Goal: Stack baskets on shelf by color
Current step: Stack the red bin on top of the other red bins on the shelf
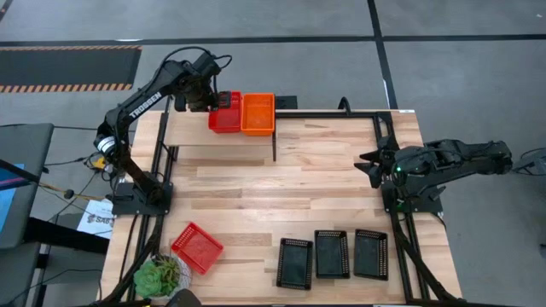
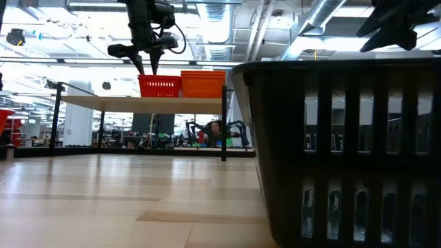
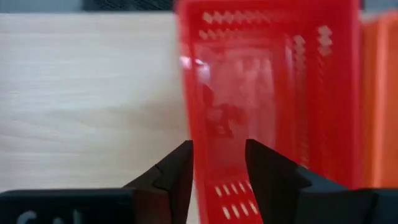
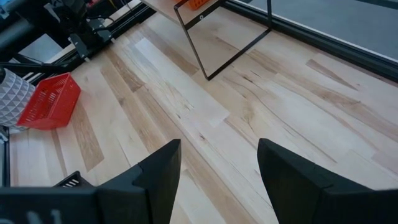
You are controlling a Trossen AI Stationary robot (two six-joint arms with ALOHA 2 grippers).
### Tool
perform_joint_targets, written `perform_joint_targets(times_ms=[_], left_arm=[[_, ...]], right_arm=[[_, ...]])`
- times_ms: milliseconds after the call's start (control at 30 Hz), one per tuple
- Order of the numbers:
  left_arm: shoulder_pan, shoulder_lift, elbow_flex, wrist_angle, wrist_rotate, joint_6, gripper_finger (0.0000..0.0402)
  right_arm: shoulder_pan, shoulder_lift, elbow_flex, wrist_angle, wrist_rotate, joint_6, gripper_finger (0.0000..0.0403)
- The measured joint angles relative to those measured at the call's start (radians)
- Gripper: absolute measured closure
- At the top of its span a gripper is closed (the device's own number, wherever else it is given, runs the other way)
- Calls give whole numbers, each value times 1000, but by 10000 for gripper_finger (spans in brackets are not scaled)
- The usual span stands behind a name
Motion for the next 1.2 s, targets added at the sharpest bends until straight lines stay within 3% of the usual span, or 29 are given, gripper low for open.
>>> perform_joint_targets(times_ms=[200, 300, 900, 1200], left_arm=[[-46, -1, 79, -116, 224, 161, 268], [-110, -2, 127, -212, 267, 235, 268], [-795, -29, 145, -215, 248, 525, 275], [-1017, -9, 144, -148, 95, 489, 277]], right_arm=[[0, 0, 0, 0, 0, 0, 168], [0, 0, 0, 0, 0, 0, 168], [0, 0, 0, -24, 0, -2, 168], [0, 0, 0, -24, 0, -4, 168]])
